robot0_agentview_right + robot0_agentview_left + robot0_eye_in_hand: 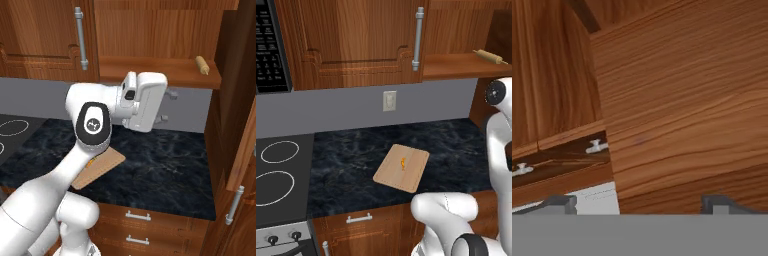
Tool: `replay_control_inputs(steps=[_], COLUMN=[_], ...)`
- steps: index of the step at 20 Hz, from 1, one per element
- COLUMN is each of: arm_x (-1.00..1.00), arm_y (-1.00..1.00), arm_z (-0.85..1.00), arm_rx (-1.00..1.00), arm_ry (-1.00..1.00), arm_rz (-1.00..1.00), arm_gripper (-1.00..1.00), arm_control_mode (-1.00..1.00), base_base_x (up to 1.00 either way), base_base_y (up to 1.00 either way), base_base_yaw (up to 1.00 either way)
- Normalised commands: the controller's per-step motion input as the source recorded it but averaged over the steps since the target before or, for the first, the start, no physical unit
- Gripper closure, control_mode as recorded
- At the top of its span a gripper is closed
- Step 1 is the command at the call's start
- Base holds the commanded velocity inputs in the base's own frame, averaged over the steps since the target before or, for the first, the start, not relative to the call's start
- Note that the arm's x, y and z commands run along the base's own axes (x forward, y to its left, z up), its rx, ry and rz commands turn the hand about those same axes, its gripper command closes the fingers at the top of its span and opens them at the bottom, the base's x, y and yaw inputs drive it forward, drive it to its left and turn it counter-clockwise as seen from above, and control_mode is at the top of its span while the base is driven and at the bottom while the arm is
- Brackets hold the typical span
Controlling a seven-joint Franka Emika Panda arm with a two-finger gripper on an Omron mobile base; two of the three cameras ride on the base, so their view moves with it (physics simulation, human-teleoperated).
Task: Open the cabinet, retrieve the rolling pin, and place it next to the meat on the cutting board to prepare for tenderizing.
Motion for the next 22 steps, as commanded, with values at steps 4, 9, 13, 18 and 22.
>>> replay_control_inputs(steps=[4, 9, 13, 18, 22], arm_x=[0.48, 0.92, 0.71, 0.31, 0.61], arm_y=[0.18, -0.17, -0.12, -0.03, -0.15], arm_z=[0.23, 0.35, 0.22, 0.08, 0.01], arm_rx=[0.26, 0.26, 0.22, 0.18, 0.15], arm_ry=[-0.04, 0.00, 0.00, 0.00, 0.00], arm_rz=[0.04, 0.02, 0.07, 0.01, 0.00], arm_gripper=[-1.00, -1.00, -1.00, -1.00, -1.00], arm_control_mode=[-1.00, -1.00, -1.00, -1.00, -1.00], base_base_x=[0.00, 0.00, 0.00, 0.00, 0.00], base_base_y=[0.00, 0.00, 0.00, 0.00, 0.00], base_base_yaw=[0.00, 0.00, 0.00, 0.00, 0.00])
